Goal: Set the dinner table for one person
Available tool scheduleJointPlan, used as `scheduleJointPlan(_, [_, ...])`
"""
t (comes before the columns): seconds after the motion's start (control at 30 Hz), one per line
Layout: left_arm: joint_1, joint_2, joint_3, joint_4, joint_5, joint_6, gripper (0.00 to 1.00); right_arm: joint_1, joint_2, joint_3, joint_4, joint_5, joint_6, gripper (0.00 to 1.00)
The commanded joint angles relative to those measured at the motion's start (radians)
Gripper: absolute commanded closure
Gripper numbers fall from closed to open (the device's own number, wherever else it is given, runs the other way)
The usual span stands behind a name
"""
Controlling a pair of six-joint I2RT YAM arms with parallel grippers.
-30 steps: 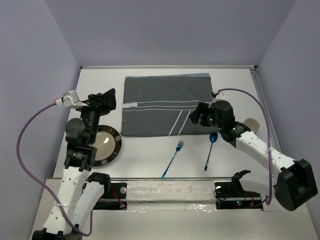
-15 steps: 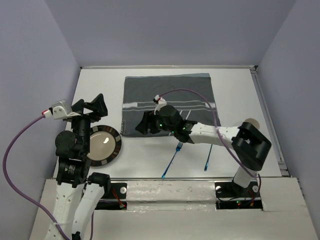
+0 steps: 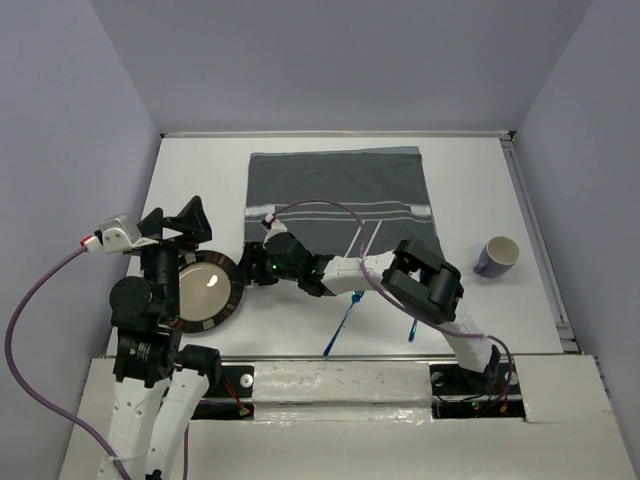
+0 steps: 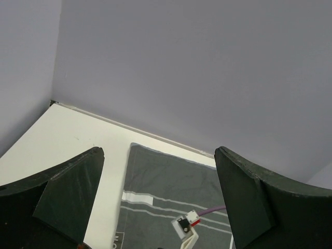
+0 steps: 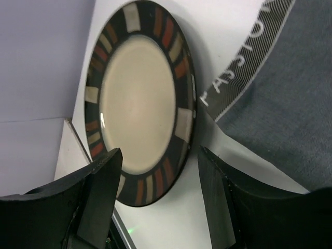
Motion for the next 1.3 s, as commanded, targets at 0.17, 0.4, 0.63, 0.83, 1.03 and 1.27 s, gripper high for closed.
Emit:
scheduleJointPlan(0.17, [-0.02, -0.042, -0.004, 0.045, -0.002, 0.014, 0.01, 0.024, 0.044, 0.001, 0.069, 0.07, 0.099, 0.36])
scheduleJointPlan(0.4, [-0.019, -0.042, -0.006, 0.043, 0.006, 0.014, 0.01, 0.024, 0.156, 0.113, 0.074, -0.11, 0.15, 0.46])
scheduleJointPlan(0.63, [-0.019, -0.05, -0.006, 0.043, 0.012, 0.014, 0.01, 0.024, 0.188, 0.107, 0.157, -0.203, 0.185, 1.0])
scheduleJointPlan(0.83, [-0.019, -0.062, 0.014, 0.025, -0.049, 0.03, 0.01, 0.014, 0.001, 0.04, 0.233, -0.179, 0.052, 1.0])
scheduleJointPlan(1.03, [-0.019, -0.073, 0.015, 0.024, -0.074, 0.043, 0.01, -0.18, -0.269, -0.085, 0.244, -0.196, 0.042, 1.0])
scheduleJointPlan(1.27, [-0.025, -0.07, 0.011, 0.028, -0.036, 0.03, 0.01, -0.536, -0.496, -0.353, 0.309, -0.27, 0.124, 1.0])
